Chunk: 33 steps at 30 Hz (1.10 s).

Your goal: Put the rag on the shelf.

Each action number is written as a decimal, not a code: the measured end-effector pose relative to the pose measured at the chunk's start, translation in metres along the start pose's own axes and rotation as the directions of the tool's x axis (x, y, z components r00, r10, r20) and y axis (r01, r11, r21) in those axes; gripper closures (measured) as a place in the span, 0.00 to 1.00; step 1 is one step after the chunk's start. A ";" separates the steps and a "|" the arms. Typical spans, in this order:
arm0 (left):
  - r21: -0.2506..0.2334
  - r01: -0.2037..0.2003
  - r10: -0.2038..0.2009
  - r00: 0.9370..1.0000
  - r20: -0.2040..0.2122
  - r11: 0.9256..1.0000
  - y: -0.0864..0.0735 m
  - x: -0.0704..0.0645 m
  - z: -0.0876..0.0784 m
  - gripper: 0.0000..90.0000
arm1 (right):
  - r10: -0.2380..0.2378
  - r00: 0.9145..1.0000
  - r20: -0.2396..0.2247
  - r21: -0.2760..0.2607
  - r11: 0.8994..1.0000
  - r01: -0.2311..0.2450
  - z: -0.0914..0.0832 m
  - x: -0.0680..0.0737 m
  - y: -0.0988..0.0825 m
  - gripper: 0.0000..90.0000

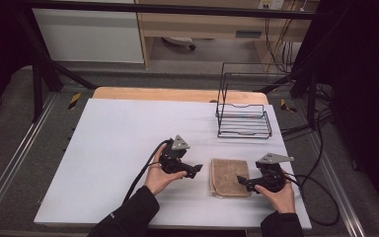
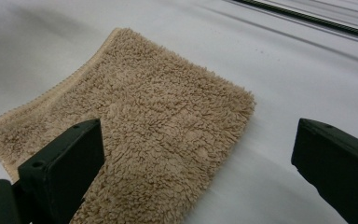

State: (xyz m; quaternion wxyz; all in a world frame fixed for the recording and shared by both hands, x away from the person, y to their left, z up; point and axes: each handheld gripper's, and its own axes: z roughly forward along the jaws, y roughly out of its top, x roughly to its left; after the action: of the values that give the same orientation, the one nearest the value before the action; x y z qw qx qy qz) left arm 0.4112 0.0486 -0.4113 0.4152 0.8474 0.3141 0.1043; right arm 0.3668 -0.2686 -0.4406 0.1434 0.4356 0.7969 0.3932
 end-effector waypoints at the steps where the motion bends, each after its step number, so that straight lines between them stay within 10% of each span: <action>1: 0.002 -0.002 0.002 1.000 0.002 1.000 0.003 -0.002 0.003 0.10 | 0.000 1.000 0.001 -0.002 1.000 0.000 0.000 0.000 0.000 0.03; 33: 0.096 0.060 -0.064 0.997 0.044 0.994 0.017 -0.014 0.074 0.58 | 0.003 1.000 -0.004 -0.004 1.000 -0.003 0.000 0.000 0.000 0.04</action>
State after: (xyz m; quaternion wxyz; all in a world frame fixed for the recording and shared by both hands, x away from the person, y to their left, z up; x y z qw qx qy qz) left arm 0.4402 -0.0154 -0.4439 0.3848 0.8582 0.3351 0.0563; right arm 0.3671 -0.2685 -0.4408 0.1422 0.4356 0.7958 0.3958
